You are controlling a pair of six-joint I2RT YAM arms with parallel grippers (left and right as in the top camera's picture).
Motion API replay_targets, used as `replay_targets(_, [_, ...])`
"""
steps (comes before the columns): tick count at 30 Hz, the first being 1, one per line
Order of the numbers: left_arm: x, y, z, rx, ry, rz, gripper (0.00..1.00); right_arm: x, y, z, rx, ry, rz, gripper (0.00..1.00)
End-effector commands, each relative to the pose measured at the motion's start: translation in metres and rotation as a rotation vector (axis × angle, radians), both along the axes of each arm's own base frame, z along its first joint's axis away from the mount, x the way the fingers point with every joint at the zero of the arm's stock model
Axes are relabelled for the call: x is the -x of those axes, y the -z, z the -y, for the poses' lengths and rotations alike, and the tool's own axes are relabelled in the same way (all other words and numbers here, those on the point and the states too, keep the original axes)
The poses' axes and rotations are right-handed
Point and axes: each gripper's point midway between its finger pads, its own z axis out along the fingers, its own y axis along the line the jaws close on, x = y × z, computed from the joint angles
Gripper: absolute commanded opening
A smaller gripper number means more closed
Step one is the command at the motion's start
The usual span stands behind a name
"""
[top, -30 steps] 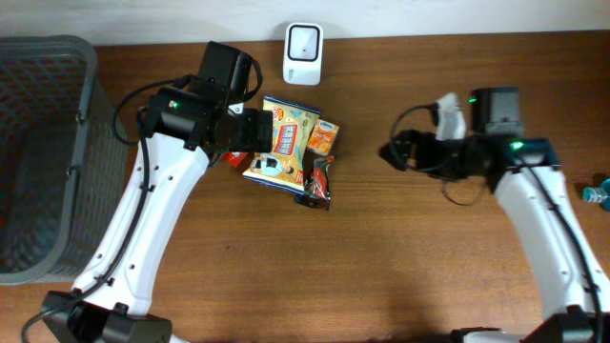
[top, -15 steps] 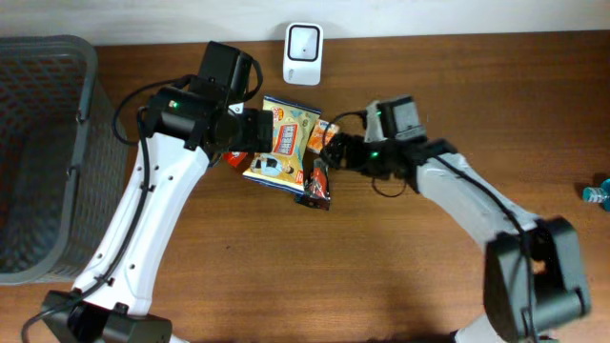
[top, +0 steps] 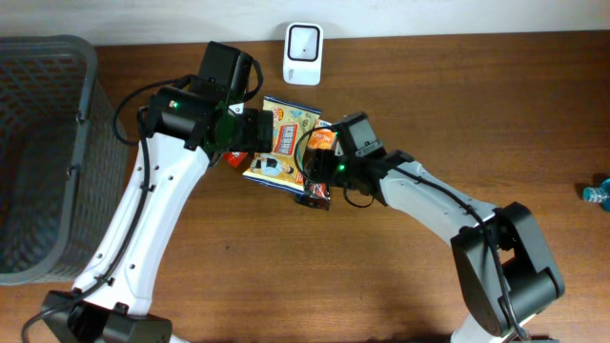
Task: Scan the item barcode
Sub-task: 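Reach the right gripper toward the snack pile beside the left gripper, then grasp the black-and-red packet with the right gripper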
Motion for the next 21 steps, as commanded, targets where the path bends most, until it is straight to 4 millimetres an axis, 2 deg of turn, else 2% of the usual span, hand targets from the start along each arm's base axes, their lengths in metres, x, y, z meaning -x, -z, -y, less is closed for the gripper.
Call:
replay_targets(1, [-0.002, -0.001, -0.001, -0.013, 0.010, 0.005, 0.99, -0.001, 0.008, 0.001, 0.098, 0.028, 0.045, 0.70])
replay_targets(7, [-0.002, -0.001, -0.001, -0.013, 0.010, 0.005, 0.99, -0.001, 0.011, 0.001, 0.190, 0.049, 0.092, 0.66])
replay_targets(17, [-0.002, -0.001, -0.001, -0.012, 0.009, 0.005, 0.99, -0.004, 0.037, 0.003, 0.211, 0.071, 0.063, 0.66])
replay_targets(21, [-0.002, -0.001, -0.001, -0.013, 0.010, 0.005, 0.99, -0.008, 0.036, 0.017, 0.260, 0.106, 0.066, 0.65])
